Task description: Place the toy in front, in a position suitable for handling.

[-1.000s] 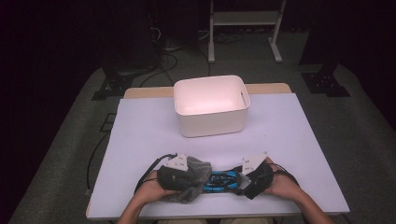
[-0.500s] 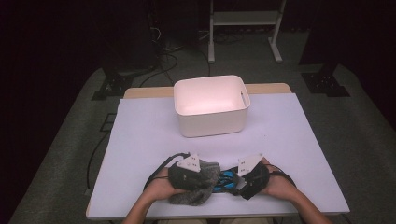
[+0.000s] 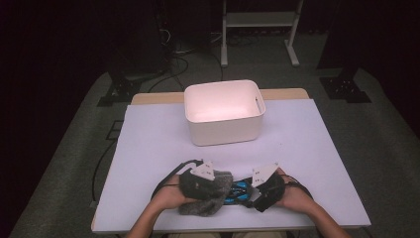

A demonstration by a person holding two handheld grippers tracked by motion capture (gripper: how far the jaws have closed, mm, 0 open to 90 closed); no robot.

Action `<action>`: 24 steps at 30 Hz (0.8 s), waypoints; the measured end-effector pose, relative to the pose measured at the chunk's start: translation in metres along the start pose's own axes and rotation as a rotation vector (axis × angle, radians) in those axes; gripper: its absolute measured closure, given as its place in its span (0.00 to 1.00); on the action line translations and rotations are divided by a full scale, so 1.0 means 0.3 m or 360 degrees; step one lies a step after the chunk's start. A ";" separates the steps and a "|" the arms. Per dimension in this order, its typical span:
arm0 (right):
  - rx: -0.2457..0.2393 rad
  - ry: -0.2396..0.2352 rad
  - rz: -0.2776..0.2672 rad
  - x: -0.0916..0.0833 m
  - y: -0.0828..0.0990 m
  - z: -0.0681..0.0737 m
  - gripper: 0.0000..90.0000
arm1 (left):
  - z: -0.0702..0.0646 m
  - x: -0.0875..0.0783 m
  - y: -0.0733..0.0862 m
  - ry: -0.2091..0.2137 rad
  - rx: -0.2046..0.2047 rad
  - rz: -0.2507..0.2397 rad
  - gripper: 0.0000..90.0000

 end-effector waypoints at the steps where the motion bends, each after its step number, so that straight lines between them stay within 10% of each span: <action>1: 0.0000 0.0001 -0.0001 0.000 0.001 0.000 0.27 | -0.002 0.009 -0.014 0.0009 0.0014 0.0013 0.90; 13: 0.0004 0.0009 -0.0034 0.004 0.004 0.000 0.27 | -0.026 0.131 -0.144 0.0106 0.0120 0.0076 0.90; 24: 0.0028 0.0002 -0.0046 0.004 0.006 0.001 0.27 | 0.003 0.088 -0.112 0.0120 0.0049 0.0050 0.90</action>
Point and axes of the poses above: each handheld gripper's, and its own axes: x roughly forward along the jaws, y roughly out of its underside, z roughly to its left, the point moved 3 cm from there along x, roughly forward along the jaws, and after that the axes turned 11 degrees about -x, right-handed, at the moved point
